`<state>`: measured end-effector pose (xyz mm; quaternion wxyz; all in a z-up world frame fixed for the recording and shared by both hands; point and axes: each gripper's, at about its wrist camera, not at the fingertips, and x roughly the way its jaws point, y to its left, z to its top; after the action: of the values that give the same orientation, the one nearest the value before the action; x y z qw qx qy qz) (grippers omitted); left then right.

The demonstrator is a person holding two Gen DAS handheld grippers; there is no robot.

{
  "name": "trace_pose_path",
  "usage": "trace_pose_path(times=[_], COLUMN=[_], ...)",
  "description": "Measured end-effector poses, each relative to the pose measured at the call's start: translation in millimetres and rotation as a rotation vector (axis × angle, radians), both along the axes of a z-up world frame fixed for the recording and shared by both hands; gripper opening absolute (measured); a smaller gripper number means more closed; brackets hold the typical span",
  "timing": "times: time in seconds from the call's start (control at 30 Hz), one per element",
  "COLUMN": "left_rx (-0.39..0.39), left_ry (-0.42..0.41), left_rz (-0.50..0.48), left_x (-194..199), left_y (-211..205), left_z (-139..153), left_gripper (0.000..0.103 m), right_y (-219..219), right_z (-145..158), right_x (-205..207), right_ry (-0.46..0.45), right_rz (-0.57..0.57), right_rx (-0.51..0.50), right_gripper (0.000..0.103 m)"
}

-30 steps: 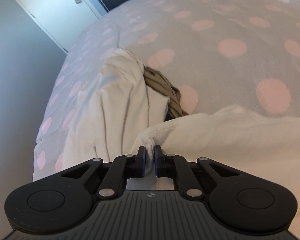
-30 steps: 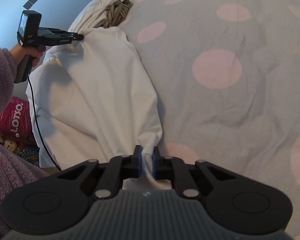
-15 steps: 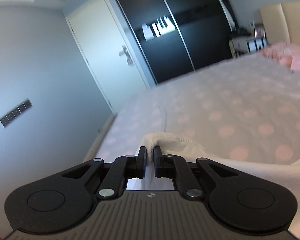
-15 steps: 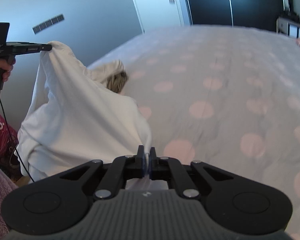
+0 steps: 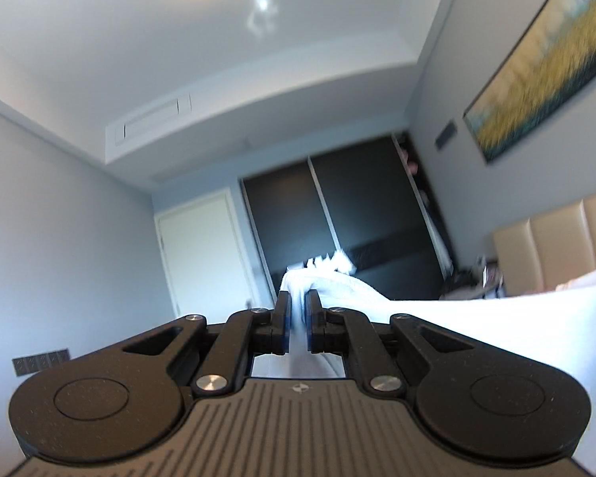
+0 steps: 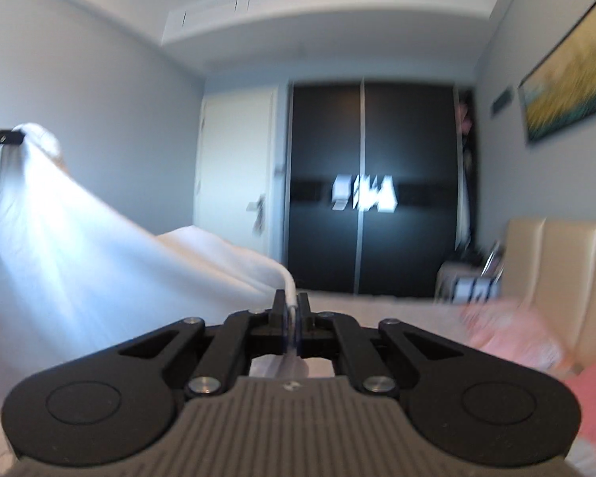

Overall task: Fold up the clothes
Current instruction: 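Lift the white shirt high with both tools, spreading it out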

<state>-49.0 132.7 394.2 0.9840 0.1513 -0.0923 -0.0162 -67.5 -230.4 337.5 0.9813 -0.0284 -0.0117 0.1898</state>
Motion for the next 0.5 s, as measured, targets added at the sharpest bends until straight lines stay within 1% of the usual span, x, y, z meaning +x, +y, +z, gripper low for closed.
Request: trace_pose_path(times=[0.07,0.1,0.2,0.27,0.37,0.5], left_rx=[-0.009,-0.012,-0.017,-0.027,-0.021,-0.008], left_ry=[-0.036,-0.05,-0.086,-0.1,-0.138,-0.18], left_rz=[-0.048,-0.075,-0.142,-0.169,-0.208,-0.232], left_x=[-16,-24,-45,-55,-77,-92], left_y=[-8,-11,-18,-17,-22,-28], left_z=[6,8,12,11,14,23], left_gripper=[0.005,0.005,0.005,0.005,0.005,0.005], right_y=[-17,-23,-39,-50,-66,-82], right_z=[26,33,46,55,69,82], right_x=[-22,-31,-54,-70,-94,-119], right_ry=[-0.085,-0.115,-0.182,-0.227,-0.294,-0.37], right_rz=[-0.046,-0.065,-0.117,-0.151,-0.202,-0.259], right_rx=[-0.005,-0.007,-0.013,-0.017,-0.023,-0.022], right_gripper=[0.004,0.004,0.004,0.004,0.004,0.004])
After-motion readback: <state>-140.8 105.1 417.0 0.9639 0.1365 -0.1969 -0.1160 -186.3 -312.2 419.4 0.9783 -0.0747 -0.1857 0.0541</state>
